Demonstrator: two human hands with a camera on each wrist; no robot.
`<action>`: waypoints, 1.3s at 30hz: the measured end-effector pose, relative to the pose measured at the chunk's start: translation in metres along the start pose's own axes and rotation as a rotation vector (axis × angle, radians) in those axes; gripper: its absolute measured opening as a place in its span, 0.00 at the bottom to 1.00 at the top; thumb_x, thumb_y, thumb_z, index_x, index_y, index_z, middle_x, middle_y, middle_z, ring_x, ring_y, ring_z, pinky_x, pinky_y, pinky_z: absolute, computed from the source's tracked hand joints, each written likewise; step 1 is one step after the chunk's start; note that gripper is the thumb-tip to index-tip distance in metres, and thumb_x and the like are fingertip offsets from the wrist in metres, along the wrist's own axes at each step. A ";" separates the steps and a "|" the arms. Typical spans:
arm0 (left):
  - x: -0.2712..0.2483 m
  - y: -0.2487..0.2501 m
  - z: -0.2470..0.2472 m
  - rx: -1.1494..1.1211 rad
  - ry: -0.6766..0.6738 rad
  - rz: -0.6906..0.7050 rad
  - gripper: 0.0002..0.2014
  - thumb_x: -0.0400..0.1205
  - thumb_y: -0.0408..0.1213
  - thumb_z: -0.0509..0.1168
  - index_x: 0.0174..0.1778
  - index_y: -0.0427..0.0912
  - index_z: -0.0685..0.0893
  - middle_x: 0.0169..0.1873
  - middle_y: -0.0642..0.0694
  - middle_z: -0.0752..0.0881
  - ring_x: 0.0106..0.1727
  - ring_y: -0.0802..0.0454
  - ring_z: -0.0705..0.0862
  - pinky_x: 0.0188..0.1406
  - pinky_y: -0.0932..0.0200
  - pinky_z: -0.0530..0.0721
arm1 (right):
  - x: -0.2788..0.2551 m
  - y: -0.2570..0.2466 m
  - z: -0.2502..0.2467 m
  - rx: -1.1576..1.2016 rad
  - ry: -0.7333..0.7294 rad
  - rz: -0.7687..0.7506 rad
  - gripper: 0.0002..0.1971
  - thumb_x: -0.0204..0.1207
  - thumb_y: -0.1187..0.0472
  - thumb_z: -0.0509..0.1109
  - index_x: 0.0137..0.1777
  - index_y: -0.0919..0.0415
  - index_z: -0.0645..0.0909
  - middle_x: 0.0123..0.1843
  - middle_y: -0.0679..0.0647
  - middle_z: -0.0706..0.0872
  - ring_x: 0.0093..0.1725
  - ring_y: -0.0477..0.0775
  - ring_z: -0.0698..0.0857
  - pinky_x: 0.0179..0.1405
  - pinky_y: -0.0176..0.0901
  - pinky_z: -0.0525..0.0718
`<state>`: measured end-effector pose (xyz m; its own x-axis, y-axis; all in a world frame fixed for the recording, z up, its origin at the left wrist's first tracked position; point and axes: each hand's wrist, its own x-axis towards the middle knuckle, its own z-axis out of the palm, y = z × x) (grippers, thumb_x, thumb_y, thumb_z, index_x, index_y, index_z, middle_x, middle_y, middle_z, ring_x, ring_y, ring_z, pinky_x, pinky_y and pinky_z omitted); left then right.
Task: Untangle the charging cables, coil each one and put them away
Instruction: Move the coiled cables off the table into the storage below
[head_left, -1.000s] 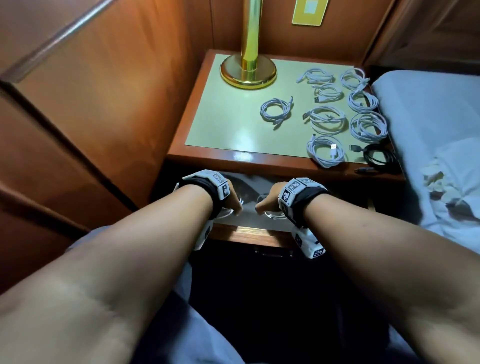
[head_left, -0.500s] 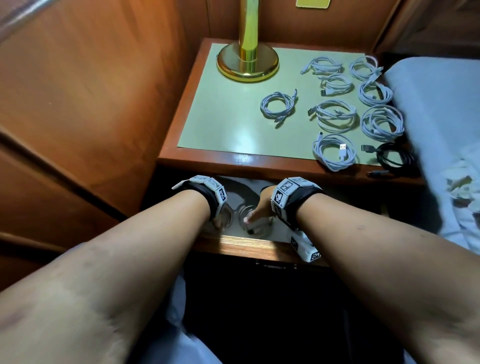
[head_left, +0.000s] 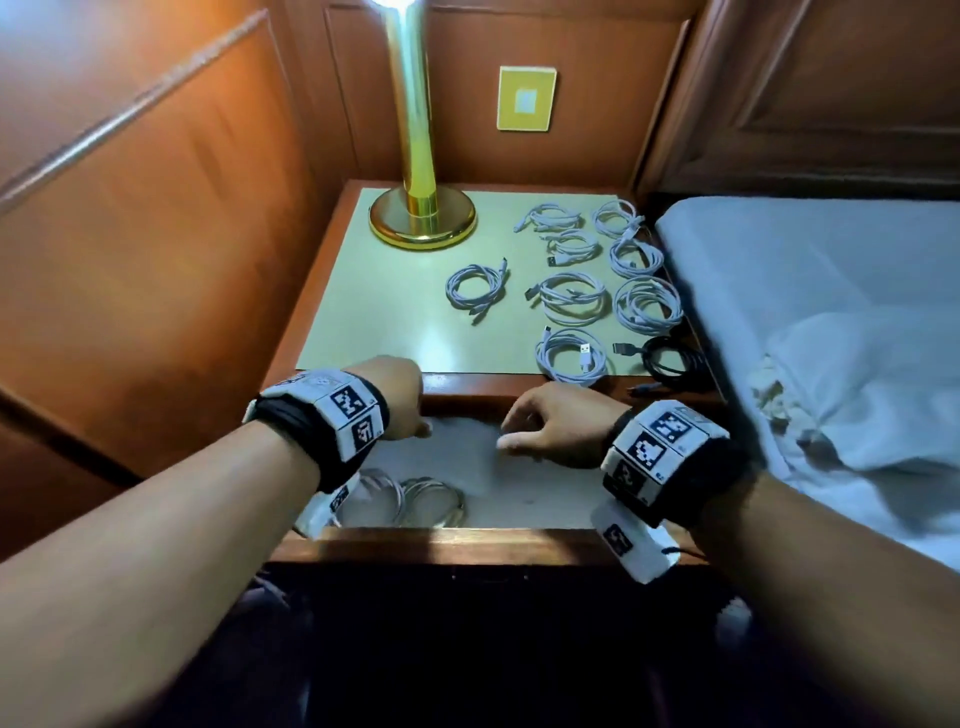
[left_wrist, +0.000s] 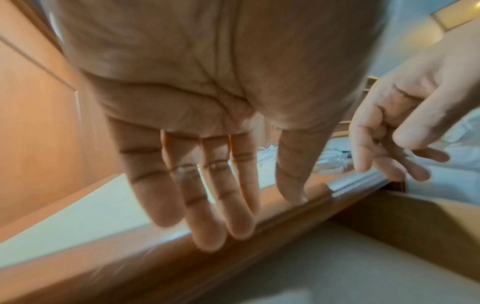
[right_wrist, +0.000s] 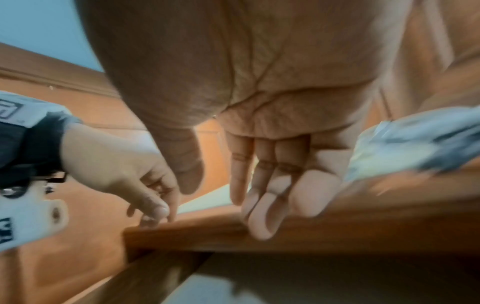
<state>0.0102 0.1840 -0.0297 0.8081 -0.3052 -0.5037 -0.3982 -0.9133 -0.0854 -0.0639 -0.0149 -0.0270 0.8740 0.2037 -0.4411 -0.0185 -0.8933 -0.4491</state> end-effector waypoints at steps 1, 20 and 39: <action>-0.002 0.008 -0.009 -0.036 0.063 0.011 0.20 0.83 0.54 0.69 0.52 0.38 0.88 0.49 0.43 0.90 0.47 0.44 0.85 0.44 0.55 0.80 | -0.013 0.015 -0.011 -0.020 0.106 0.037 0.15 0.78 0.45 0.73 0.56 0.53 0.89 0.42 0.41 0.87 0.45 0.44 0.85 0.53 0.40 0.81; 0.075 0.168 -0.051 -0.267 0.145 -0.198 0.49 0.65 0.74 0.73 0.74 0.43 0.71 0.69 0.39 0.71 0.69 0.36 0.76 0.64 0.46 0.78 | -0.010 0.137 -0.058 -0.083 0.422 0.576 0.50 0.61 0.23 0.72 0.74 0.60 0.73 0.74 0.60 0.72 0.73 0.64 0.75 0.68 0.58 0.76; 0.040 0.127 -0.038 -0.169 0.156 -0.069 0.39 0.67 0.62 0.79 0.70 0.47 0.79 0.64 0.42 0.79 0.61 0.39 0.83 0.55 0.50 0.85 | -0.025 0.122 -0.045 -0.099 0.329 0.528 0.51 0.59 0.22 0.72 0.78 0.49 0.67 0.77 0.59 0.67 0.72 0.65 0.77 0.68 0.59 0.80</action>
<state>0.0085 0.0455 -0.0276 0.8931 -0.2669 -0.3621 -0.2722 -0.9615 0.0372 -0.0660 -0.1465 -0.0357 0.8630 -0.3954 -0.3145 -0.4576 -0.8755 -0.1550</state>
